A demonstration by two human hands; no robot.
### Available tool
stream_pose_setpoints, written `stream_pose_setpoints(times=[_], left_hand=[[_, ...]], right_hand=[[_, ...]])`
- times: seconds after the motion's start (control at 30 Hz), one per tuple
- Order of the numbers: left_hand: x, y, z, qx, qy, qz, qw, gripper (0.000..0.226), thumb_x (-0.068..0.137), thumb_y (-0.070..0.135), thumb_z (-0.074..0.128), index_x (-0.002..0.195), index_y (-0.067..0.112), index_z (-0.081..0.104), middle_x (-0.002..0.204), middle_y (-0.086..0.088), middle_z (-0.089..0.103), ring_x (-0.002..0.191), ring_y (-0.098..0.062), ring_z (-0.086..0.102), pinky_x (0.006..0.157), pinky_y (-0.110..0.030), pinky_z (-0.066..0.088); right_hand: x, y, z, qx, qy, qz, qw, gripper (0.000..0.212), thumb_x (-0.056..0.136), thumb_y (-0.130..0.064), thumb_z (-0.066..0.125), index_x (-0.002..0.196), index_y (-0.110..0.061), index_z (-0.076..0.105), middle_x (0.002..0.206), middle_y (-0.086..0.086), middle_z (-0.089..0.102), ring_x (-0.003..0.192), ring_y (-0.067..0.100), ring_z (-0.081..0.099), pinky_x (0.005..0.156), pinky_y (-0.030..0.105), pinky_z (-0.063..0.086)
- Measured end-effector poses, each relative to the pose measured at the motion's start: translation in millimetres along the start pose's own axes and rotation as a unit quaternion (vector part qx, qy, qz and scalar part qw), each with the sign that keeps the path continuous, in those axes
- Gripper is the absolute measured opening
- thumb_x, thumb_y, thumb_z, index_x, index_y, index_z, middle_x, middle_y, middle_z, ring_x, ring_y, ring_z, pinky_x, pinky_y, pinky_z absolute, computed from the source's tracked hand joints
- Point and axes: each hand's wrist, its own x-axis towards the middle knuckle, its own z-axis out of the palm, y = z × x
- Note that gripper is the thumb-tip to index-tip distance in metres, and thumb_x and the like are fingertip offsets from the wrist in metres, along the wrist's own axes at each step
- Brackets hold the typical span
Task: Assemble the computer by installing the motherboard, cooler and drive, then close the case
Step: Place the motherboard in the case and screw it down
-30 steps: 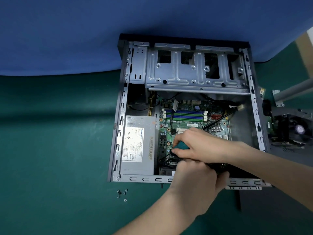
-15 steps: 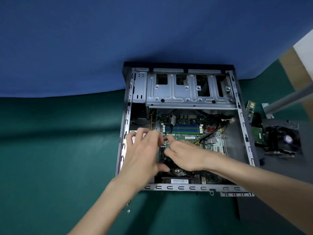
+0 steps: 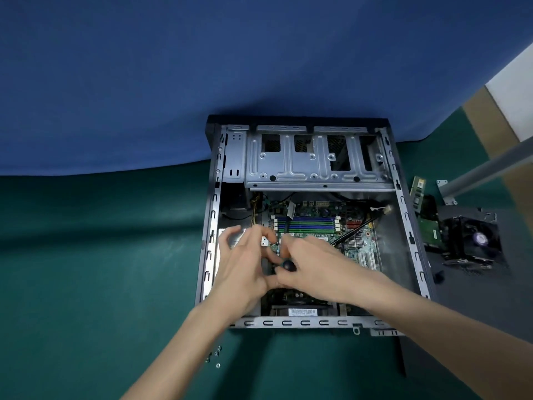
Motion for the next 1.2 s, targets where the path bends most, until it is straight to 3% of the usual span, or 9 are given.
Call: stream_pose_setpoints(times=[0.17,0.3,0.47,0.57,0.7,0.8,0.97,1.1,1.2], left_hand=[[-5.6,-0.4,-4.4,0.095,0.027,0.046,0.994,0.056,0.051,0.076,0.066,0.081,0.029,0.062,0.117,0.021,0.057,0.128,-0.005,0.039,0.104,-0.034,0.010],[-6.7,0.0,-6.3,0.113,0.004,0.058,0.992,0.042,0.059,0.074,0.066,0.068,0.033,0.070,0.139,0.021,0.042,0.141,-0.007,0.020,0.106,-0.039,0.009],[-6.2,-6.4,-11.7,0.106,-0.031,0.070,0.991,0.027,0.066,0.055,0.074,0.080,0.032,0.076,0.142,0.025,0.036,0.142,0.000,0.007,0.108,-0.041,0.005],[-7.6,-5.7,-9.7,0.108,-0.024,0.070,0.991,0.045,0.063,0.071,0.065,0.085,0.033,0.076,0.139,0.023,0.038,0.141,-0.001,0.010,0.108,-0.036,0.002],[-7.3,-3.3,-8.4,0.119,-0.018,0.063,0.991,0.044,0.065,0.072,0.063,0.073,0.030,0.073,0.135,0.021,0.042,0.139,-0.001,0.016,0.107,-0.036,0.006],[-7.7,-7.5,-9.0,0.124,-0.025,0.075,0.989,0.030,0.070,0.059,0.069,0.073,0.030,0.071,0.136,0.018,0.042,0.140,-0.001,0.014,0.107,-0.043,0.010],[-7.7,-4.3,-6.0,0.135,-0.026,0.079,0.987,0.048,0.062,0.076,0.061,0.069,0.030,0.071,0.132,0.017,0.046,0.140,-0.006,0.021,0.105,-0.041,0.010],[-7.2,-7.7,-7.2,0.169,-0.048,0.084,0.981,0.022,0.067,0.052,0.071,0.069,0.031,0.070,0.134,0.019,0.043,0.140,-0.002,0.016,0.102,-0.035,0.007],[-8.7,-7.1,-5.3,0.164,-0.035,0.089,0.982,0.026,0.067,0.058,0.069,0.072,0.032,0.070,0.133,0.018,0.044,0.139,-0.004,0.019,0.103,-0.039,0.012]], right_hand=[[-3.5,2.0,7.7,0.041,0.039,-0.012,0.998,0.032,0.092,-0.036,0.059,0.069,-0.020,0.043,0.062,-0.001,0.052,0.053,0.013,0.048,0.048,0.027,0.038],[-1.6,0.0,13.7,0.044,0.060,0.002,0.997,0.042,0.090,-0.043,0.060,0.060,-0.021,0.039,0.054,-0.004,0.045,0.049,0.008,0.040,0.045,0.024,0.030],[-0.5,-1.4,8.8,0.002,0.067,-0.019,0.998,0.037,0.082,-0.050,0.064,0.069,-0.018,0.050,0.060,-0.002,0.053,0.055,0.016,0.048,0.046,0.027,0.031],[0.6,-1.8,11.1,0.031,0.066,-0.020,0.997,0.034,0.086,-0.038,0.061,0.064,-0.018,0.043,0.061,0.001,0.050,0.057,0.021,0.047,0.049,0.032,0.035],[3.4,-1.8,12.3,0.025,0.083,-0.016,0.996,0.042,0.086,-0.039,0.060,0.055,-0.021,0.036,0.050,-0.004,0.040,0.048,0.012,0.038,0.044,0.025,0.025],[1.8,-0.1,11.6,0.012,0.082,-0.013,0.997,0.038,0.081,-0.049,0.064,0.065,-0.018,0.051,0.055,-0.003,0.052,0.054,0.016,0.050,0.046,0.024,0.036],[-0.8,-0.3,17.1,0.034,0.076,0.000,0.996,0.041,0.084,-0.041,0.063,0.059,-0.022,0.037,0.057,-0.002,0.045,0.054,0.018,0.043,0.046,0.030,0.034],[0.7,-3.4,14.5,-0.016,0.085,-0.004,0.996,0.040,0.079,-0.047,0.062,0.059,-0.018,0.043,0.053,-0.003,0.043,0.053,0.019,0.043,0.055,0.031,0.035],[-1.2,-4.1,17.5,0.006,0.080,-0.025,0.997,0.029,0.082,-0.040,0.062,0.070,-0.018,0.048,0.059,-0.003,0.047,0.060,0.024,0.049,0.053,0.033,0.035]])
